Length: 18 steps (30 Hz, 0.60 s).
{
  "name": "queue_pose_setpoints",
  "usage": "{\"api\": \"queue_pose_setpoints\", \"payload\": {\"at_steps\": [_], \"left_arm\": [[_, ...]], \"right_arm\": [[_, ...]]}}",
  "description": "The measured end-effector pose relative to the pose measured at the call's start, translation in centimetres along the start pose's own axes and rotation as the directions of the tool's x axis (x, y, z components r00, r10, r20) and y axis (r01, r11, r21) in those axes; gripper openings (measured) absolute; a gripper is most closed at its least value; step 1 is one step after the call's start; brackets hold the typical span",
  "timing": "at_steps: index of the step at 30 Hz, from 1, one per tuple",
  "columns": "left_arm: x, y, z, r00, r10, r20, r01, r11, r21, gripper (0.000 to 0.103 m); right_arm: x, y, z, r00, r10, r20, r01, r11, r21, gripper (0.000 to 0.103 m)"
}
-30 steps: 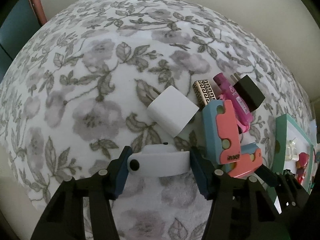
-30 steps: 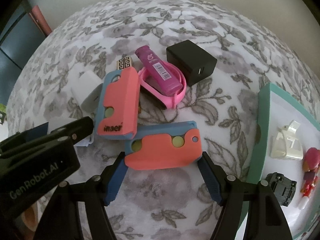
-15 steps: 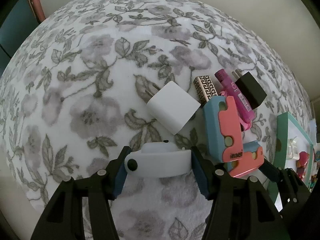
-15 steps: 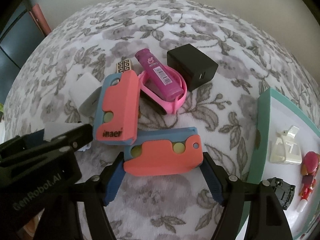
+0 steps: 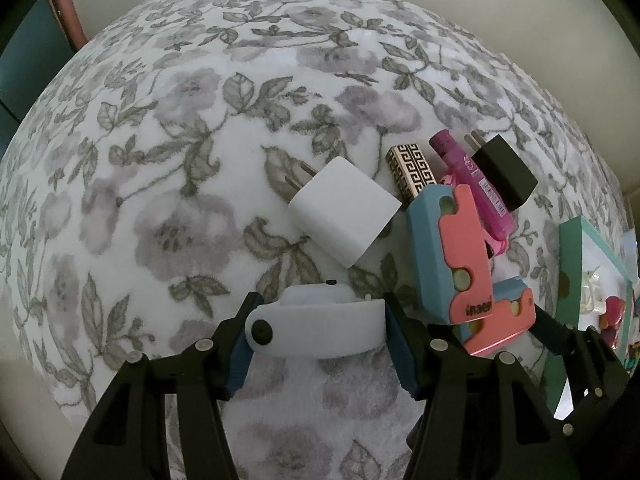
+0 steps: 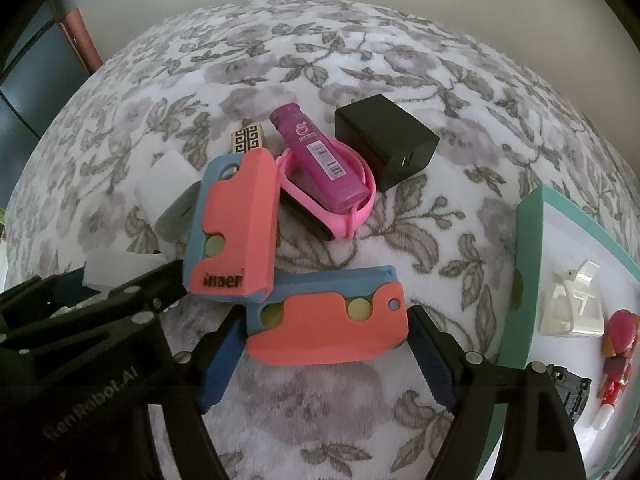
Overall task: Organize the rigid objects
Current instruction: 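Lift the white strap with the left tool while the right tool lifts the coral-blue case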
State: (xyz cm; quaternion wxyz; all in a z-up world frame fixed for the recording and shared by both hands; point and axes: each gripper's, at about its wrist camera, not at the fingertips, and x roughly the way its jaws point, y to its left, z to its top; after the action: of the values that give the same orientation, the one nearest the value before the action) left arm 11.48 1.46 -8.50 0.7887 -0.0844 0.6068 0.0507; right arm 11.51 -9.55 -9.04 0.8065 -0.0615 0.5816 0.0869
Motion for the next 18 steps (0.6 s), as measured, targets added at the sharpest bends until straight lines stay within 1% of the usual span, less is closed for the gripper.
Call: {"api": "queue_pose_setpoints", "payload": {"at_steps": [2,5,11,18], "left_arm": [[0.1,-0.1,0.0,1.0,0.002,0.001,-0.002,1.0,0.0,0.061],[0.2,-0.3,-0.2,1.0,0.003,0.001,-0.003,1.0,0.004,0.06],[0.2,-0.9,-0.5,1.0,0.005,0.0,-0.005,1.0,0.012,0.057],[-1.3,-1.4,-0.5,1.0,0.002,0.011,-0.002,1.0,0.019,0.056]], "right_arm": [[0.1,0.0,0.2,1.0,-0.001,-0.005,0.001,1.0,0.004,0.081],[0.0,0.0,0.3,1.0,-0.005,-0.013,0.005,1.0,0.008,0.074],[0.0,0.0,0.0,0.999,-0.005,-0.031,0.006,1.0,0.009,0.073],[-0.6,-0.8,-1.1,0.999,0.008,-0.04,-0.007,1.0,0.022,0.073]]}}
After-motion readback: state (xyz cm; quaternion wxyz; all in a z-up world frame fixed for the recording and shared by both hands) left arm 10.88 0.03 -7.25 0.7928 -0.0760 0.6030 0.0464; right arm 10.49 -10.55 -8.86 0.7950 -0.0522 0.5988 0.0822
